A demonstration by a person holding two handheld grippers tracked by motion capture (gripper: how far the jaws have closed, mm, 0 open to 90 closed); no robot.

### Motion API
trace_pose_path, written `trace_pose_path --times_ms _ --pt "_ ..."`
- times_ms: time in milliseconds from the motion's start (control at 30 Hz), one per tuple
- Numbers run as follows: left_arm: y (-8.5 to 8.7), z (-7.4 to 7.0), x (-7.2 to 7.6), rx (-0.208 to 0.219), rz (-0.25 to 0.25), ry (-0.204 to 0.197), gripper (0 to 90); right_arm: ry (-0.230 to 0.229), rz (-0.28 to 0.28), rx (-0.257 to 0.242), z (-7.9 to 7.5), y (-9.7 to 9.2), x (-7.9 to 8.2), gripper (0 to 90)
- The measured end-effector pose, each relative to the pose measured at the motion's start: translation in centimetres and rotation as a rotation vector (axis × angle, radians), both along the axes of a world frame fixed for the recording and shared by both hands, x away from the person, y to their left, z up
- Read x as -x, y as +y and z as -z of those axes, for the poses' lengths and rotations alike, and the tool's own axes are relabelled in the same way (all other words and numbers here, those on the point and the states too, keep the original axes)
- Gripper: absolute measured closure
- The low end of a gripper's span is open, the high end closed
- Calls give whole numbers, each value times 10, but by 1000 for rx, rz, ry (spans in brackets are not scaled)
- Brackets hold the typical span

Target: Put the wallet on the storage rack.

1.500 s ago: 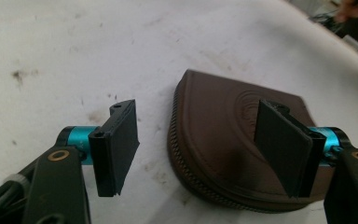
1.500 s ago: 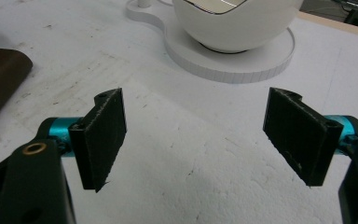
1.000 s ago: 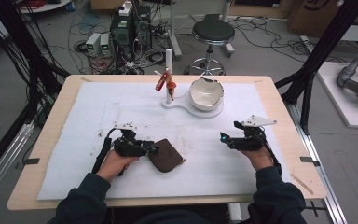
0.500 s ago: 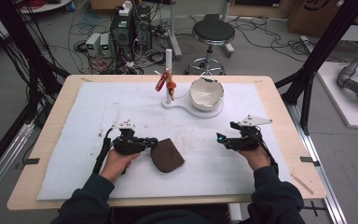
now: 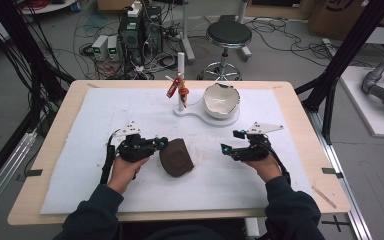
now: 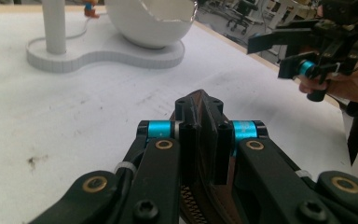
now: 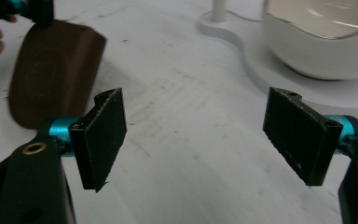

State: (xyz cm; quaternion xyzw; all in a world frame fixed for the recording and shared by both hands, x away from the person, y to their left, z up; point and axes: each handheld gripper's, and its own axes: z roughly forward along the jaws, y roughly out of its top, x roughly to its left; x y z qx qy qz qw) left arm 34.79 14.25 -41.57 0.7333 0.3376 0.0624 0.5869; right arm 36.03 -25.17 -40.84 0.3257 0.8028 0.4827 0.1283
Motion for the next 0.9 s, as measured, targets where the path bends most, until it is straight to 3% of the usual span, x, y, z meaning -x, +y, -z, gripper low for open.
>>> trace_pose_path --times_ms 200,400,600,700,900 --pt "-8 -4 4 -19 19 -59 854 47 -111 -38 9 23 -9 217" --pt "-14 -5 5 -23 35 -86 854 76 -227 -74 14 57 -15 217" --pt "-13 -5 5 -6 53 -80 852 113 -322 -82 20 93 -22 217" --pt "-13 -5 4 -2 59 -78 851 153 -354 -92 23 105 -25 221" --pt "-10 -3 2 9 55 -64 825 203 -402 -101 27 118 -28 371"
